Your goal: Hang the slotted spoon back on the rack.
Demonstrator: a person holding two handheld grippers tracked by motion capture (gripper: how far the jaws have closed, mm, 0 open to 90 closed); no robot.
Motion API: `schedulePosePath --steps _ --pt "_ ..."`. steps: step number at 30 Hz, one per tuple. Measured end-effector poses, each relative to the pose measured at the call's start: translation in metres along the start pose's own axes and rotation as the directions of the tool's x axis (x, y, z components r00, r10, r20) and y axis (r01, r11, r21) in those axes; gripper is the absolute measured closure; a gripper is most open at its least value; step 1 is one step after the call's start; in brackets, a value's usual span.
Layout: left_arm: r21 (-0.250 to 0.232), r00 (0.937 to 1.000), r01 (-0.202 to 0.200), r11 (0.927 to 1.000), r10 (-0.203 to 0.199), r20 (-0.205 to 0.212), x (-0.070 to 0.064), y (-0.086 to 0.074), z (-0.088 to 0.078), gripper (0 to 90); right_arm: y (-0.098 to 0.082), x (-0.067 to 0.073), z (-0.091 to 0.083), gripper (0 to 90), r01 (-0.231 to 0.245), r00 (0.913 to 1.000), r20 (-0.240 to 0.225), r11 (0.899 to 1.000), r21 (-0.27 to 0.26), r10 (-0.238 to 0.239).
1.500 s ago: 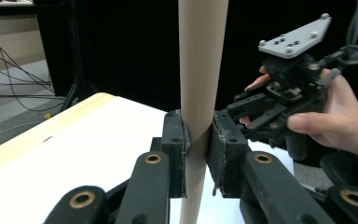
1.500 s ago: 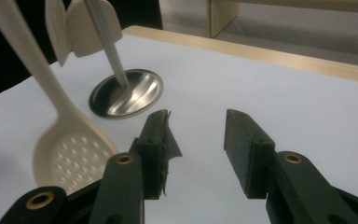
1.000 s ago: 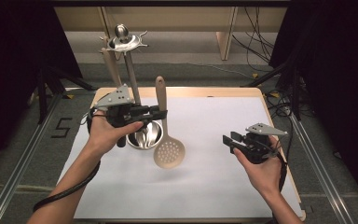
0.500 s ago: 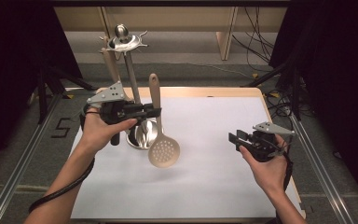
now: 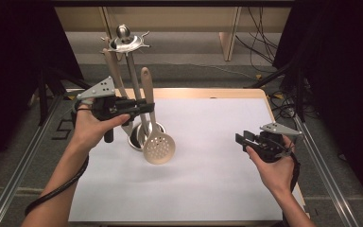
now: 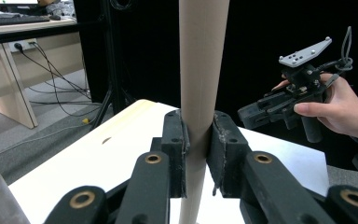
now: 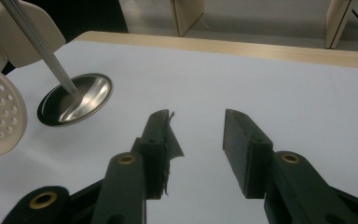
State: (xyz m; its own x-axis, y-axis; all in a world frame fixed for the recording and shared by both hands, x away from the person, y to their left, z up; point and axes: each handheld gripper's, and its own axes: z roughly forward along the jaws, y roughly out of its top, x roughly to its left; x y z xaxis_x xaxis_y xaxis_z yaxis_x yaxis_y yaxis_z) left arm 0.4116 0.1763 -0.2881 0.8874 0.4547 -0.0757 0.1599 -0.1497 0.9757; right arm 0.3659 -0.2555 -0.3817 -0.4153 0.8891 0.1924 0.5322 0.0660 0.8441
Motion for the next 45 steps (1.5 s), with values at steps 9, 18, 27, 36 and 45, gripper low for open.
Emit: schedulePosePath --steps 9,18,27,36,45 --pt "-0.009 1.0000 0.007 0.9999 -0.007 -0.003 0.003 -0.001 -0.008 76.6 0.000 -0.004 0.001 62.0 0.025 0.9994 0.023 1.000 -0.007 -0.025" --pt "-0.017 0.9999 0.004 0.9998 -0.004 -0.010 0.004 0.003 -0.013 76.6 -0.001 -0.004 0.003 62.0 0.036 0.9983 0.045 0.999 0.016 -0.036" --pt "-0.014 0.9999 0.002 0.9999 -0.002 -0.011 0.007 0.004 -0.014 76.6 0.000 -0.004 0.003 62.0 0.009 0.9996 0.026 1.000 -0.004 -0.009" --pt "-0.013 0.9999 0.001 0.9999 -0.001 -0.010 0.014 0.007 -0.015 76.6 0.002 -0.005 0.003 61.8 0.029 0.9993 0.022 1.000 -0.003 -0.029" --pt "-0.008 0.9999 0.005 1.0000 -0.005 -0.012 0.017 0.009 -0.016 76.6 0.002 -0.006 0.003 61.7 0.025 0.9991 0.035 1.000 -0.009 -0.024"
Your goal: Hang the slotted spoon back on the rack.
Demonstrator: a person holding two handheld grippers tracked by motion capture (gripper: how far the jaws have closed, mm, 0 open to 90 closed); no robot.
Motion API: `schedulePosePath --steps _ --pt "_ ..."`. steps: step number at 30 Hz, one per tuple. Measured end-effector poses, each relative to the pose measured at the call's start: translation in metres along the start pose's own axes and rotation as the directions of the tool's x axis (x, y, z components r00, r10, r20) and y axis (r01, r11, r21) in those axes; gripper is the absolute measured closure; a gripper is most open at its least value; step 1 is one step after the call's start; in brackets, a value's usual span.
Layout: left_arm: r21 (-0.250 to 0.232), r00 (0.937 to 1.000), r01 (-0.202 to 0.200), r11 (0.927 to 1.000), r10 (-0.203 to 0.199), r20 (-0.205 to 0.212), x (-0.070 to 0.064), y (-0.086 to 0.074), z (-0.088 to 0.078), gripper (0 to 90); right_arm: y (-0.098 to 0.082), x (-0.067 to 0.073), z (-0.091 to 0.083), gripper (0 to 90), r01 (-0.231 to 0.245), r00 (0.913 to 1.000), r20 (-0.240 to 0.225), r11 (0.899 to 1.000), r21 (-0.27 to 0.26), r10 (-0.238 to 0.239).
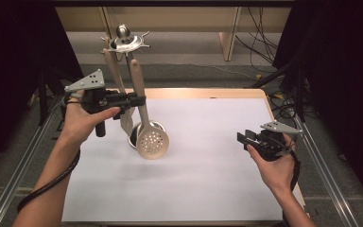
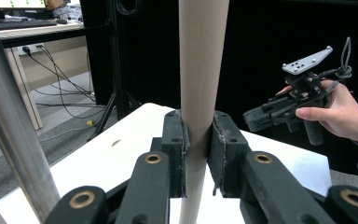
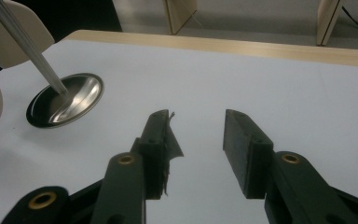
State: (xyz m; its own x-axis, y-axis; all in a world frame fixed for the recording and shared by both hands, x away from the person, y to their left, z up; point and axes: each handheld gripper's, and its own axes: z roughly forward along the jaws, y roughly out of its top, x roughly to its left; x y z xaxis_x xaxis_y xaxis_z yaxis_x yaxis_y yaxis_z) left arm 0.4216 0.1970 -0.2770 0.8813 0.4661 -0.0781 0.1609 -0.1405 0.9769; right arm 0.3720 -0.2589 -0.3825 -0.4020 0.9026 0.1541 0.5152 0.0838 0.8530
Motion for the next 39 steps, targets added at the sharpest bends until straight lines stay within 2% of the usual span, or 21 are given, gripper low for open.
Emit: schedulePosePath --steps 5,15,16,22,27,28,31,39 --pt "0.005 1.0000 0.002 1.0000 -0.002 0.003 0.003 0.001 0.000 76.6 0.000 0.001 0.001 61.7 0.003 0.9999 -0.011 1.000 0.001 -0.003" --pt "0.006 1.0000 0.002 1.0000 -0.002 0.000 0.005 0.006 -0.001 76.6 0.000 0.001 0.001 61.6 0.011 0.9999 -0.003 1.000 -0.001 -0.011" --pt "0.005 1.0000 0.002 1.0000 -0.002 0.002 0.006 0.006 -0.001 76.6 0.000 0.002 0.001 61.7 -0.010 0.9999 -0.011 1.000 0.003 0.010" --pt "0.008 0.9999 0.011 0.9999 -0.011 -0.003 0.009 0.006 -0.001 76.6 0.000 0.002 0.001 61.7 0.001 1.0000 -0.005 1.000 0.004 -0.001" --pt "0.007 0.9999 0.016 0.9998 -0.016 -0.004 0.010 0.006 -0.002 76.6 0.000 0.002 0.002 61.6 -0.003 1.0000 -0.003 1.000 0.007 0.003" --pt "0.008 0.9999 0.016 0.9998 -0.016 -0.004 0.010 0.006 -0.002 76.6 0.000 0.003 0.002 61.6 -0.016 0.9999 -0.002 1.000 0.010 0.016" --pt "0.009 0.9999 0.015 0.9998 -0.015 -0.003 0.011 0.007 -0.003 76.6 0.000 0.002 0.001 61.7 0.008 1.0000 -0.001 1.000 0.005 -0.008" --pt "0.010 0.9998 0.019 0.9998 -0.019 -0.006 0.013 0.007 -0.003 76.6 0.000 0.002 0.002 61.6 0.008 1.0000 -0.002 1.000 0.004 -0.008"
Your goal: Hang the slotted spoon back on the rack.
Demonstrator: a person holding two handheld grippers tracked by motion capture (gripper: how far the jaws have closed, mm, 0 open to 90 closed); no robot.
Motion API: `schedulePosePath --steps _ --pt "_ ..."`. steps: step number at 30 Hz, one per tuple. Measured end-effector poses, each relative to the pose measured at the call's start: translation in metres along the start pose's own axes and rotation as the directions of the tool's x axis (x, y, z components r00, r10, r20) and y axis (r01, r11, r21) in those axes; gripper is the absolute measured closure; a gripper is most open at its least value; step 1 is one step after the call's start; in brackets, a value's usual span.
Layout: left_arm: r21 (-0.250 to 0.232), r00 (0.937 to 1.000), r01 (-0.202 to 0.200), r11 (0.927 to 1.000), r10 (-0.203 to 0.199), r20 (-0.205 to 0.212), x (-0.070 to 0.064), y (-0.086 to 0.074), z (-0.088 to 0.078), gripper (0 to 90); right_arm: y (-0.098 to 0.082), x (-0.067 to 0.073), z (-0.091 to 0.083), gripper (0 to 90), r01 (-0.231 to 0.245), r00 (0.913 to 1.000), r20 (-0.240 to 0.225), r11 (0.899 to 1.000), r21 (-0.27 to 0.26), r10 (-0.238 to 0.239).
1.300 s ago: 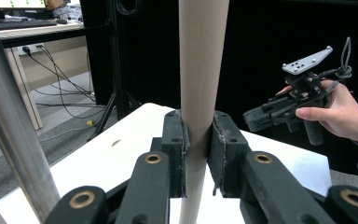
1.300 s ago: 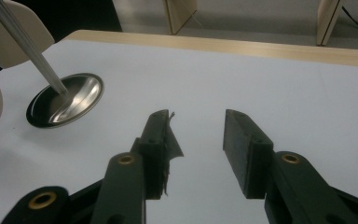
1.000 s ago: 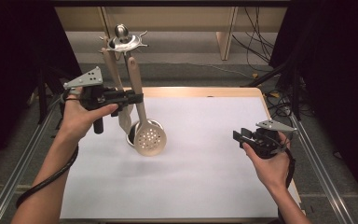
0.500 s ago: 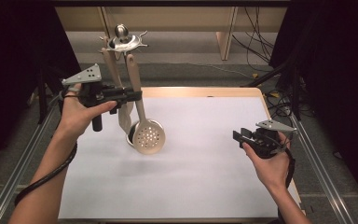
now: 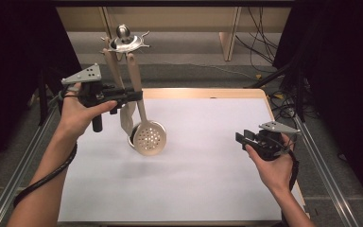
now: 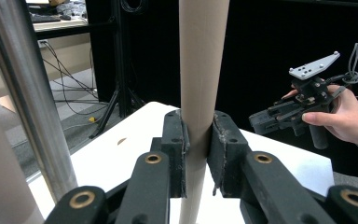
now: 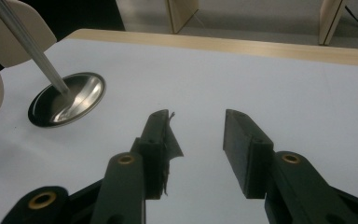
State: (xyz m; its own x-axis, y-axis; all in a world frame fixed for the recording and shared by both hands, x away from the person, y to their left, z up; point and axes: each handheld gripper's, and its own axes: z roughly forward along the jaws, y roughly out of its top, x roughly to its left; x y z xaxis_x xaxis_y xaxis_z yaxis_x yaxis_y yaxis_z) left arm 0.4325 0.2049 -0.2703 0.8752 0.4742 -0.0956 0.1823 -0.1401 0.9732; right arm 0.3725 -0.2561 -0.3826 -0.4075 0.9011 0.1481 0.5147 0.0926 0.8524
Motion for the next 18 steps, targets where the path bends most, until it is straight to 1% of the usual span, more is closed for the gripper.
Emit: schedulePosePath --steps 3,4,12,13,18 --pt "0.002 1.0000 0.001 1.0000 -0.001 -0.001 0.0010 0.0000 -0.0005 76.6 0.0000 -0.0003 -0.0001 61.6 0.001 1.0000 0.000 1.000 0.000 -0.001" --pt "0.001 1.0000 0.002 1.0000 -0.002 0.000 0.0019 0.0000 -0.0004 76.6 -0.0002 0.0009 0.0010 61.6 -0.020 0.9997 -0.016 1.000 -0.003 0.020" --pt "0.000 0.9999 0.010 0.9999 -0.010 0.000 0.0040 0.0006 -0.0006 76.6 -0.0001 -0.0001 0.0010 61.6 -0.008 0.9999 -0.011 1.000 -0.002 0.008" --pt "0.001 1.0000 0.009 1.0000 -0.009 0.000 0.0043 0.0005 -0.0006 76.6 0.0000 0.0001 0.0010 61.6 -0.016 0.9997 -0.020 1.000 -0.003 0.016" --pt "-0.001 0.9999 0.010 0.9999 -0.010 -0.002 0.0044 0.0008 -0.0010 76.6 -0.0001 0.0005 0.0011 61.7 -0.019 0.9997 -0.017 1.000 0.000 0.019"
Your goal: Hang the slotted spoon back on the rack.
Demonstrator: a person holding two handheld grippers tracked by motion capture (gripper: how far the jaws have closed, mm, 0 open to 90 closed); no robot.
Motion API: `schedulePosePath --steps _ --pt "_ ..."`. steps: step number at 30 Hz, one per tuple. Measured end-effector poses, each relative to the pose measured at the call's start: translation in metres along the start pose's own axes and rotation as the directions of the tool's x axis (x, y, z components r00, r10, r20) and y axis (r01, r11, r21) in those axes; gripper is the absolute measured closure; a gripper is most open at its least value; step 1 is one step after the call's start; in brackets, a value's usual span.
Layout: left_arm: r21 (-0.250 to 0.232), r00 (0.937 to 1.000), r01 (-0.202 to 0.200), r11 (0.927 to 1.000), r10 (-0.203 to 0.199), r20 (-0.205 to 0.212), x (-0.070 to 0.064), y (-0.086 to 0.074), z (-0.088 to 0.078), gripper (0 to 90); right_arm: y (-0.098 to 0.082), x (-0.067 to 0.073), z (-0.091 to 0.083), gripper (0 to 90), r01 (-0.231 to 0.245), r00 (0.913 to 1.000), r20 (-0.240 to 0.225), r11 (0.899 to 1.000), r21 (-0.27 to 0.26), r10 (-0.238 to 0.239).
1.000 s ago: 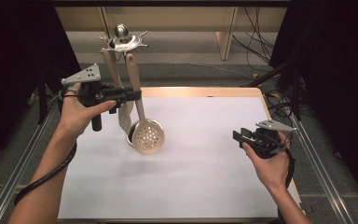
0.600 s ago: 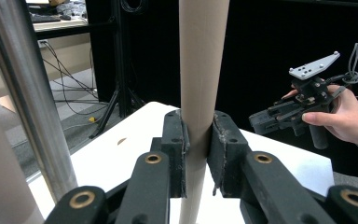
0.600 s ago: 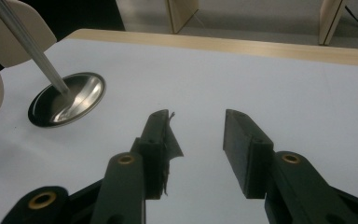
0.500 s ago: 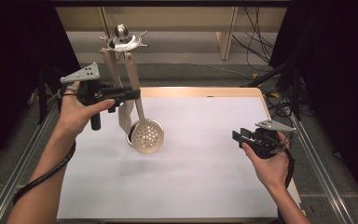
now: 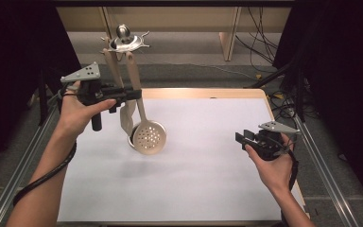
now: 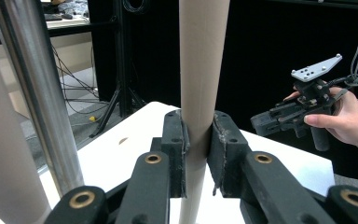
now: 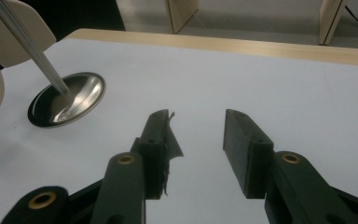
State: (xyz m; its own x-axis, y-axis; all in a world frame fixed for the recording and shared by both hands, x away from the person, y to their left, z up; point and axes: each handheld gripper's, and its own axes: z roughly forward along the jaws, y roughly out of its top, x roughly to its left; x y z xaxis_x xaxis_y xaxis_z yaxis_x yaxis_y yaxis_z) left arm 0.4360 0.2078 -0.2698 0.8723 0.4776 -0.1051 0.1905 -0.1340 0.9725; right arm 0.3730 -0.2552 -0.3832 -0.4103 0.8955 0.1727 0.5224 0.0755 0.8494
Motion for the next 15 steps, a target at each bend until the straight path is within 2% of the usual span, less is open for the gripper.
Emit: schedulePosePath --steps 1,2,15 --pt "0.000 1.0000 0.002 1.0000 -0.002 0.000 0.0000 -0.0001 -0.0002 76.6 0.0000 0.0000 0.0000 61.6 0.001 1.0000 0.000 1.000 0.000 -0.001" --pt "-0.001 1.0000 0.003 1.0000 -0.003 0.000 0.0002 -0.0004 -0.0003 76.6 -0.0002 0.0023 -0.0006 61.6 -0.024 0.9997 0.004 1.000 0.006 0.024" --pt "0.000 1.0000 0.005 1.0000 -0.005 0.004 0.0018 -0.0010 -0.0012 76.6 -0.0004 0.0033 0.0005 61.6 -0.029 0.9996 0.004 1.000 0.009 0.029"
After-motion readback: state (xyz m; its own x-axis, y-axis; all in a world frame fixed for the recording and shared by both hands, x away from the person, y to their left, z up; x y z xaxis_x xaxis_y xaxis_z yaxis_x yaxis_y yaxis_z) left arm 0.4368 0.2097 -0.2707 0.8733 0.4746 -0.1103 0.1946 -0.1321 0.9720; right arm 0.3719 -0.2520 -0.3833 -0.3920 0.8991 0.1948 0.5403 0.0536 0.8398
